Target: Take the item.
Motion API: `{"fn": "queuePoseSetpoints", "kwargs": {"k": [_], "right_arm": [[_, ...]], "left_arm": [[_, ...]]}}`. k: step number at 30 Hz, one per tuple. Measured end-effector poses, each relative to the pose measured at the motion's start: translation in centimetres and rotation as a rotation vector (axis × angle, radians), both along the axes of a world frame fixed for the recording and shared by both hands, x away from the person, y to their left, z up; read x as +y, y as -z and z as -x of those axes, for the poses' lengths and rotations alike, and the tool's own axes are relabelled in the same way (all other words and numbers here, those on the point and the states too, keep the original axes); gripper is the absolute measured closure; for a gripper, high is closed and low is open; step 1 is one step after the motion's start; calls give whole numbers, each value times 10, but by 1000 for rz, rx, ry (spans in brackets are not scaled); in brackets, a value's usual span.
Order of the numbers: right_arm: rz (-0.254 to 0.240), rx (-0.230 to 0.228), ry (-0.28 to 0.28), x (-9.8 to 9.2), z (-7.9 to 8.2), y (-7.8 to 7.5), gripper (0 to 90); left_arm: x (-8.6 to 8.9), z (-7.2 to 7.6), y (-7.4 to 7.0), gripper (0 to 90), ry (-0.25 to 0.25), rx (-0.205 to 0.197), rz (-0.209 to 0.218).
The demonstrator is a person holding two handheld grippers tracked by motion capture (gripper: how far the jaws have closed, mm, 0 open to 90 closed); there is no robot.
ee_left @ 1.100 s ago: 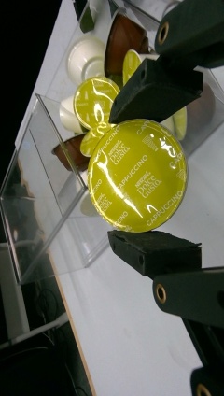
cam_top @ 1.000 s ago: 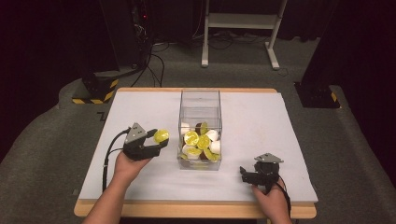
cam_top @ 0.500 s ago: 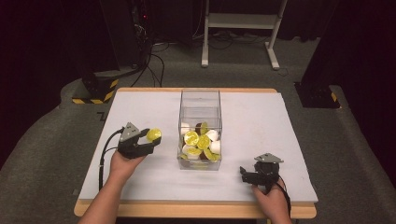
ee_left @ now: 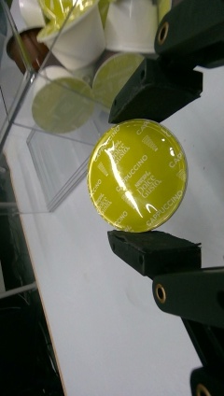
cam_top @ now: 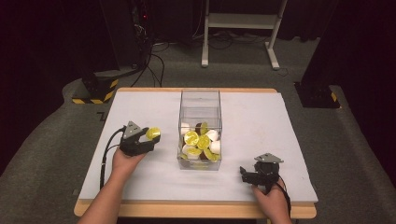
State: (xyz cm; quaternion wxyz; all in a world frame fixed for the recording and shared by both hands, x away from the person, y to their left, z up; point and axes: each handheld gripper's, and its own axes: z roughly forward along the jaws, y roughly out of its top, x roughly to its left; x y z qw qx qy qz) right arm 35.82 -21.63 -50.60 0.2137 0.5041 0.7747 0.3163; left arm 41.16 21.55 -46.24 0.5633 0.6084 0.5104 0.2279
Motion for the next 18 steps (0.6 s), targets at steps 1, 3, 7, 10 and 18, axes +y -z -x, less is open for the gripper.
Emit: {"fn": "queuePoseSetpoints", "kwargs": {"k": [1,3,7,10,18], "right_arm": [[0,0,0,0,0,0,82],[0,0,0,0,0,0,82],[0,0,0,0,0,0,82],[0,0,0,0,0,0,82],[0,0,0,0,0,0,82]], "left_arm": [[1,-3,2,379,-9,3,0],[3,-8,6,379,-22,7,-4],[6,-17,13,380,-43,25,4],[7,-22,17,380,-49,29,-3],[12,-34,30,379,-84,60,-27]]}}
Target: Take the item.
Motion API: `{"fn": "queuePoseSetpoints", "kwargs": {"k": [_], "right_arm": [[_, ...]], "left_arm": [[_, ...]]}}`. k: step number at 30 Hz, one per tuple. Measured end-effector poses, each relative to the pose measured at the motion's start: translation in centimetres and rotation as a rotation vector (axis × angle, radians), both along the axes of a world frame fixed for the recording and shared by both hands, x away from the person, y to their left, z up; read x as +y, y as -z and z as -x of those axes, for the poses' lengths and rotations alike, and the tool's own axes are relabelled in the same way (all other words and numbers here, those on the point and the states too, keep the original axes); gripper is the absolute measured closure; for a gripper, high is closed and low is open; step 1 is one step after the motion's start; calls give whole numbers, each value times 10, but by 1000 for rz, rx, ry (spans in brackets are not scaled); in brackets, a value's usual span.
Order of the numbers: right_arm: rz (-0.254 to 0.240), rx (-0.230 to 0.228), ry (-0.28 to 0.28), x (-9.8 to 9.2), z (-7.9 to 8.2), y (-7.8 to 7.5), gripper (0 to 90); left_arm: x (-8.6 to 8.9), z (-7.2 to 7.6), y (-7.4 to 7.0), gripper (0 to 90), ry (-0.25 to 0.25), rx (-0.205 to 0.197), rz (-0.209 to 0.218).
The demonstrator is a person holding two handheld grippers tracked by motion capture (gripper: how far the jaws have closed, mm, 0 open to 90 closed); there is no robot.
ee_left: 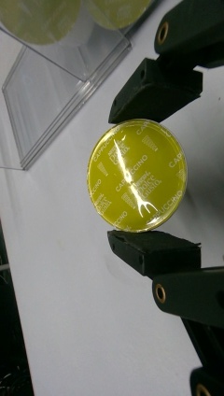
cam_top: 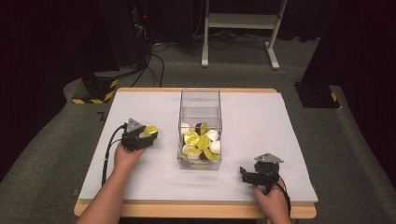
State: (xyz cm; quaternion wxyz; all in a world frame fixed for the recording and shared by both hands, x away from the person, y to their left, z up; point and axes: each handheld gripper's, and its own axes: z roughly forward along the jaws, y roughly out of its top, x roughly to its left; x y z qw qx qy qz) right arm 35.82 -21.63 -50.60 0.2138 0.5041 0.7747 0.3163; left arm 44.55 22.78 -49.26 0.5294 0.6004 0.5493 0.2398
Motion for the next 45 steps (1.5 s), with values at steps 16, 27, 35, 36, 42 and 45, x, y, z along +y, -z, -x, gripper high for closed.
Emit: {"fn": "queuePoseSetpoints", "kwargs": {"k": [16,27,35,36,42,45], "right_arm": [[0,0,0,0,0,0,82],[0,0,0,0,0,0,82],[0,0,0,0,0,0,82],[0,0,0,0,0,0,82],[1,0,0,0,0,0,82],[1,0,0,0,0,0,82]], "left_arm": [[-2,-4,11,374,4,44,-19],[5,15,-2,248,18,42,39],[12,44,3,234,16,72,55],[16,52,5,235,18,80,47],[30,75,16,239,32,118,-2],[34,86,17,240,33,115,-44]]}}
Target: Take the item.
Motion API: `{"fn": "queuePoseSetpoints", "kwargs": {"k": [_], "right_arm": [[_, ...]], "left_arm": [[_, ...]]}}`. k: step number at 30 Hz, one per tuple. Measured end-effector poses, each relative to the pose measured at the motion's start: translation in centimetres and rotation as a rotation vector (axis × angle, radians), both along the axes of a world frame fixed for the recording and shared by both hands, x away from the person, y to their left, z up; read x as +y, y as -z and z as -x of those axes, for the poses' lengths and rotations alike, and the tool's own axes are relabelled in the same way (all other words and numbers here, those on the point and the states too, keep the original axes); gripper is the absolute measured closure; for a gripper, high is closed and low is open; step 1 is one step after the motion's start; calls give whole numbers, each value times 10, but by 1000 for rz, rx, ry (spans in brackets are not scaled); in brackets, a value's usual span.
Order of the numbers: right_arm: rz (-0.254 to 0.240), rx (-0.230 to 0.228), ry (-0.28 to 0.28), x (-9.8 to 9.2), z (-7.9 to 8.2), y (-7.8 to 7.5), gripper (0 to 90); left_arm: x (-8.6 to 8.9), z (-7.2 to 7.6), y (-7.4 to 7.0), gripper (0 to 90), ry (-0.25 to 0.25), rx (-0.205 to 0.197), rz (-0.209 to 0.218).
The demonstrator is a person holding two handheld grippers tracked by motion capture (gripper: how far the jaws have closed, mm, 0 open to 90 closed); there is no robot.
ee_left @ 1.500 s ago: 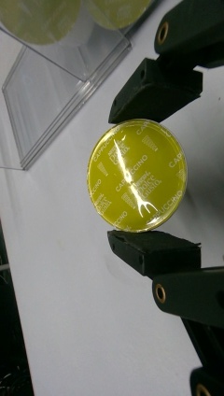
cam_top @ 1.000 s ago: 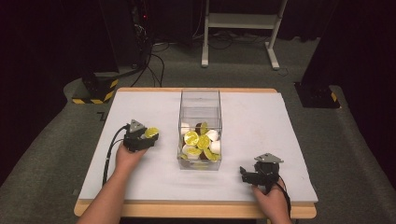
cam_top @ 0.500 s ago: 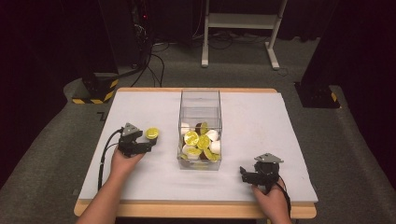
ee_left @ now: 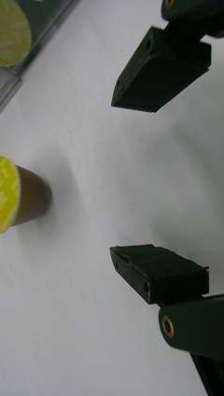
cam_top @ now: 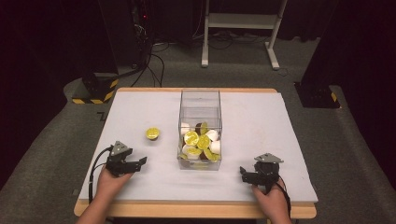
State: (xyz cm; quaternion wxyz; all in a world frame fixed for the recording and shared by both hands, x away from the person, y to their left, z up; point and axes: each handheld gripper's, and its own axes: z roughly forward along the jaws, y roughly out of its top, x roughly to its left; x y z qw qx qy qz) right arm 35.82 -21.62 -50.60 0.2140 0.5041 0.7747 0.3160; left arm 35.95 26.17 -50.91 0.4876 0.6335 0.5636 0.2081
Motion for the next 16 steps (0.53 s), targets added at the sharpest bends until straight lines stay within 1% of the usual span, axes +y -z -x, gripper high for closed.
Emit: {"fn": "queuePoseSetpoints", "kwargs": {"k": [1,2,4,6,7,8,9,10,12,14,16], "right_arm": [[0,0,0,0,0,0,82],[0,0,0,0,0,0,82],[0,0,0,0,0,0,82],[0,0,0,0,0,0,82],[0,0,0,0,0,0,82],[0,0,0,0,0,0,82],[0,0,0,0,0,0,82],[0,0,0,0,0,0,82],[0,0,0,0,0,0,82],[0,0,0,0,0,0,82],[0,0,0,0,0,0,82]], "left_arm": [[2,3,1,243,9,4,-20],[3,6,2,243,4,11,-24],[6,9,5,237,7,26,-49],[7,12,5,240,6,10,-45],[8,13,5,246,8,4,-55],[6,13,6,247,2,3,-48],[6,13,7,248,14,1,-74],[4,14,7,250,8,-1,-74],[4,15,8,255,14,-5,-89],[4,15,8,258,10,-7,-79],[5,14,8,258,11,-6,-80]]}}
